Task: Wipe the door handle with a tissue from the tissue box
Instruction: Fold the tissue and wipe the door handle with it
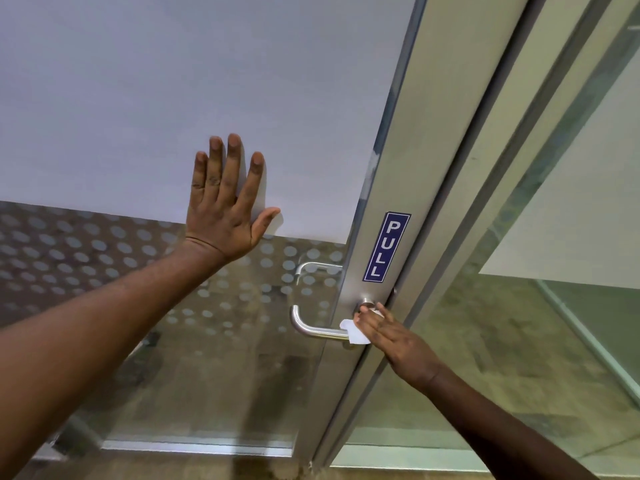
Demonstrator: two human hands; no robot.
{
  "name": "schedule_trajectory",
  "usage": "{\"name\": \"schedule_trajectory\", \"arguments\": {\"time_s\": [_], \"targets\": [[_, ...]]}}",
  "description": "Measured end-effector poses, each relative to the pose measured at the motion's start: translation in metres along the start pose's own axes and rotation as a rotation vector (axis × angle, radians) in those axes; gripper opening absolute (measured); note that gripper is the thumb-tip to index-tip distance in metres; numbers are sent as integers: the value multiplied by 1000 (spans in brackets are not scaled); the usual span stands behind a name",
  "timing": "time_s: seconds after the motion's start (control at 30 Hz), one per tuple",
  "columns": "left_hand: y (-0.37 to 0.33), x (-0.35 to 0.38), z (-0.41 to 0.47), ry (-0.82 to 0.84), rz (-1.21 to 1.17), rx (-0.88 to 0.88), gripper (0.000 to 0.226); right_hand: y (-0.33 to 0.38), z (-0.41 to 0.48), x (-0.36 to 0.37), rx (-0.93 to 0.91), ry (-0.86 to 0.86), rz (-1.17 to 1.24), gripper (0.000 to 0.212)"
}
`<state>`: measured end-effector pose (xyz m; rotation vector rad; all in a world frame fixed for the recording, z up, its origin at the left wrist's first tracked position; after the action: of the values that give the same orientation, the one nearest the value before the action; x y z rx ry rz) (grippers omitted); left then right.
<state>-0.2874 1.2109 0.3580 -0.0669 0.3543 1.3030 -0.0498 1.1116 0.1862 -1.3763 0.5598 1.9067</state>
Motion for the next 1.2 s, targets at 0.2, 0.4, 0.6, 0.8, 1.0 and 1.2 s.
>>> {"name": "schedule_trajectory", "arguments": {"time_s": [0.2, 0.4, 0.6, 0.8, 1.0, 1.2], "targets": [[-1, 0, 3, 60, 20, -18, 83, 8, -2, -7, 15, -64, 29, 48], [-5, -7, 0, 177, -8, -112, 76, 30, -7, -2, 144, -195, 38, 48], [-66, -37, -23, 155, -281, -33, 56, 52, 16, -3, 202, -128, 45, 64], [-110, -44, -53, 611, -716, -80, 31, 57, 46, -23, 397, -227, 600, 31], [-59, -18, -73, 990, -1380, -945, 25, 48, 66, -51, 601, -383, 1198, 33], [-46, -33, -66, 1130, -1576, -892, 28, 62, 88, -55, 713, -347, 1714, 26]]}}
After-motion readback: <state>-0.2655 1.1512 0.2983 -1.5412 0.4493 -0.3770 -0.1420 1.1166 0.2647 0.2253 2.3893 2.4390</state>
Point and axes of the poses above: each hand's wrist, its own z-axis towards the middle knuckle, its own x-axis out of the palm, y = z × x, the point moved 9 cm from there along z, towards the middle knuckle, and after that the axes turned 7 degrees about -x, right-handed, at the moved point
